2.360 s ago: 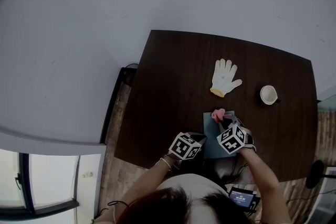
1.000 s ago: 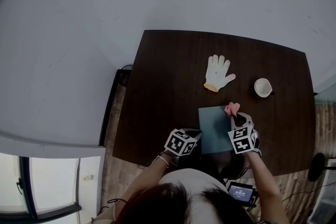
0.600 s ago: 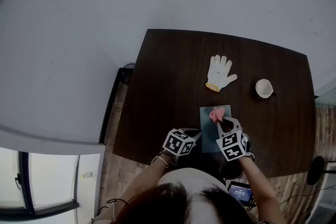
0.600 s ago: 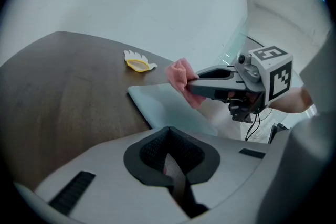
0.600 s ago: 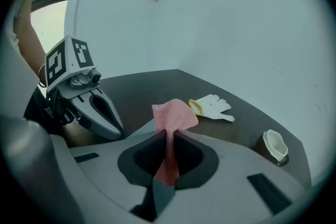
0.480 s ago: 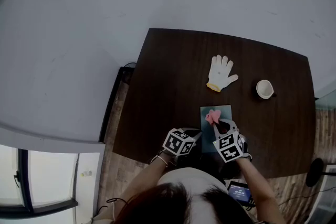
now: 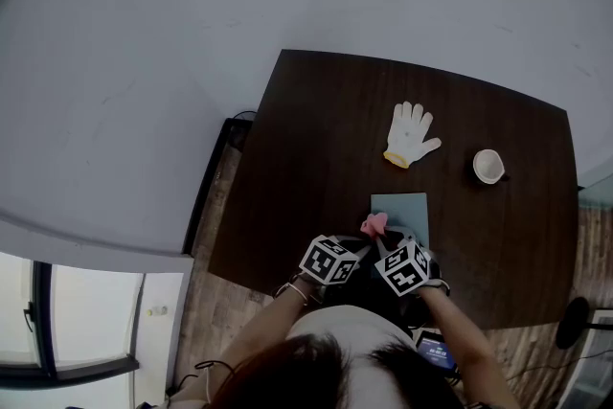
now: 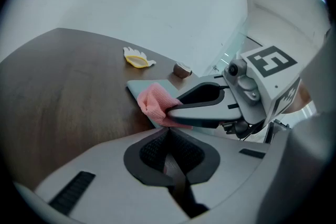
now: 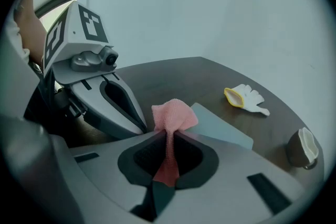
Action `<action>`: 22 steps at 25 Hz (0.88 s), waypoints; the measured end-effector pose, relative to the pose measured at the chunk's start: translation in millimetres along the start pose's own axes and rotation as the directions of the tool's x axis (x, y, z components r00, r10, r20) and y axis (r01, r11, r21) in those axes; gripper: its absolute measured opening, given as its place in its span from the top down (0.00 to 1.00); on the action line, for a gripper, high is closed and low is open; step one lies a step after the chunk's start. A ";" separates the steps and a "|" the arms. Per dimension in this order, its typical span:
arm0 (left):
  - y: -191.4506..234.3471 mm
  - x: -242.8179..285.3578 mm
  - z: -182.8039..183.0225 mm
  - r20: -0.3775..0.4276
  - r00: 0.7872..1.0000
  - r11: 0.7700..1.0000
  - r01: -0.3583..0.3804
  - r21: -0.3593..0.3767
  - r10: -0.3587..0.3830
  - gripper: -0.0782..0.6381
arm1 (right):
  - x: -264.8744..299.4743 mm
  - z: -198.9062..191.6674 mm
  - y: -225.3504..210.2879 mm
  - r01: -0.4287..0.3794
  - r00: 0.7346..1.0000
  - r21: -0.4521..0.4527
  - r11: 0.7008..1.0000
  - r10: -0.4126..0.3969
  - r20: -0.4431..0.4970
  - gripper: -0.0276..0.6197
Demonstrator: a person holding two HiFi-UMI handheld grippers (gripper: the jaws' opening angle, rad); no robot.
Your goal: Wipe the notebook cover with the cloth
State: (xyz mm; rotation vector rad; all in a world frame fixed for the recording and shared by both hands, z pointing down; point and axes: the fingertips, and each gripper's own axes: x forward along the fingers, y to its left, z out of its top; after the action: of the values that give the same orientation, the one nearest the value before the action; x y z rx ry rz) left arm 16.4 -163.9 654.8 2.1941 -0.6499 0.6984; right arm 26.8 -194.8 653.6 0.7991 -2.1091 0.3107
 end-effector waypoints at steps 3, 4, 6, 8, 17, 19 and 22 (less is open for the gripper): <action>-1.3 0.5 -1.4 -0.003 1.000 1.000 0.018 -0.001 -0.018 0.87 | 6.5 -3.4 -0.3 -0.003 1.000 0.009 1.000 0.003 -0.017 0.90; -2.6 0.6 -2.2 -0.006 1.000 1.000 0.027 -0.002 -0.027 0.87 | 7.2 -4.0 -0.6 -0.001 1.000 0.014 1.000 0.002 -0.020 0.90; -5.3 1.2 -3.0 -0.010 0.999 0.999 0.039 -0.006 -0.039 0.87 | 6.7 -4.7 -1.5 0.004 1.000 0.016 1.000 -0.004 -0.025 0.90; -7.3 1.7 -3.8 -0.014 0.999 0.999 0.048 -0.009 -0.048 0.87 | 5.9 -5.2 -2.5 0.015 1.000 -0.001 1.000 -0.015 -0.027 0.90; -10.3 4.3 -9.6 -0.026 0.998 0.998 0.058 -0.008 -0.058 0.87 | -2.3 -21.3 -19.5 0.055 0.998 0.016 0.998 -0.054 -0.035 0.90; -9.8 4.7 -9.4 -0.028 0.998 0.998 0.057 -0.008 -0.057 0.87 | -4.4 -25.0 -24.6 0.060 0.998 0.034 0.998 -0.059 -0.036 0.90; -10.0 5.7 -9.0 -0.029 0.998 0.998 0.057 -0.009 -0.057 0.87 | -6.7 -29.1 -30.1 0.064 0.997 0.052 0.997 -0.062 -0.038 0.90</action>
State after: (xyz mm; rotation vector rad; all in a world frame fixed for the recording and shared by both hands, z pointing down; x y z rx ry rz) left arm 24.3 -152.3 658.9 2.1822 -0.5721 0.6959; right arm 67.2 -201.2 664.6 0.8832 -2.0443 0.3460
